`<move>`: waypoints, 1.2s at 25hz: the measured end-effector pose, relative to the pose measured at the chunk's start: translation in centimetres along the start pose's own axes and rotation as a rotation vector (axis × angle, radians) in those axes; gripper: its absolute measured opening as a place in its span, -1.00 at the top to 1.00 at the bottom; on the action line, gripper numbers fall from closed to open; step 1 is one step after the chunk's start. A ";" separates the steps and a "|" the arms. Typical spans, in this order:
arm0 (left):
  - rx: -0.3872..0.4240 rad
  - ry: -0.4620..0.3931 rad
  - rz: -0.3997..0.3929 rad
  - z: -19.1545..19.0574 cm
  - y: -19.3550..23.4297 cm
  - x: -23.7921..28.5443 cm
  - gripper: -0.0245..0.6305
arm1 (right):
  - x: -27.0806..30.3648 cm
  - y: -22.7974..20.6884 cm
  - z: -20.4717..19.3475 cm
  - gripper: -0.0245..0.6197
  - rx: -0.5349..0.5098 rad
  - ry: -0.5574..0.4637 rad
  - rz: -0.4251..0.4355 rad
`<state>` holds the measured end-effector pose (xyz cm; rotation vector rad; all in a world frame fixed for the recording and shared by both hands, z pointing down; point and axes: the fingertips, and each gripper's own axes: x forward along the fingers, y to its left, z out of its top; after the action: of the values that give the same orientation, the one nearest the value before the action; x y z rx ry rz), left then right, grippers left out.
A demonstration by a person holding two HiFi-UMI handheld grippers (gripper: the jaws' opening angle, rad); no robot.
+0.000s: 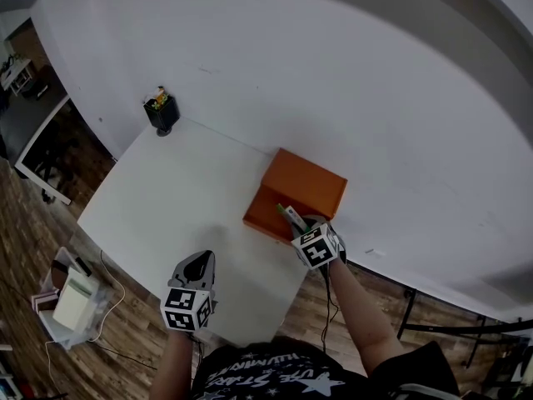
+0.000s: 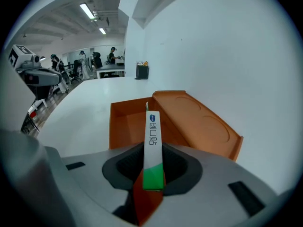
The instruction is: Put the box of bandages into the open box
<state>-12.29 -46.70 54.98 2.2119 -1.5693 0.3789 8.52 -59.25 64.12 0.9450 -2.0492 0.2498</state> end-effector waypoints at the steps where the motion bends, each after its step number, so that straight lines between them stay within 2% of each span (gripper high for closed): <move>1: -0.001 -0.001 0.000 0.0 0.0 -0.1 0.86 | 0.1 0.0 -0.1 0.57 -0.007 0.012 -0.006; 5: 0.004 -0.001 -0.009 0.0 -0.1 -0.3 0.86 | 0.3 0.1 -0.2 0.57 -0.028 0.032 -0.033; 14: 0.018 -0.009 -0.022 0.1 -0.4 -1.6 0.86 | -1.6 0.1 0.3 0.51 0.009 -0.017 -0.062; 25: 0.051 -0.048 -0.068 0.4 -1.6 -4.7 0.86 | -7.8 0.7 1.5 0.50 0.076 -0.148 -0.172; 30: 0.069 -0.067 -0.093 0.0 -2.4 -8.0 0.86 | -11.1 3.0 1.1 0.50 0.121 -0.192 -0.191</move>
<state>-12.66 -39.29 51.08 2.3632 -1.5012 0.3385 9.70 -51.77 55.39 1.2743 -2.1165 0.1880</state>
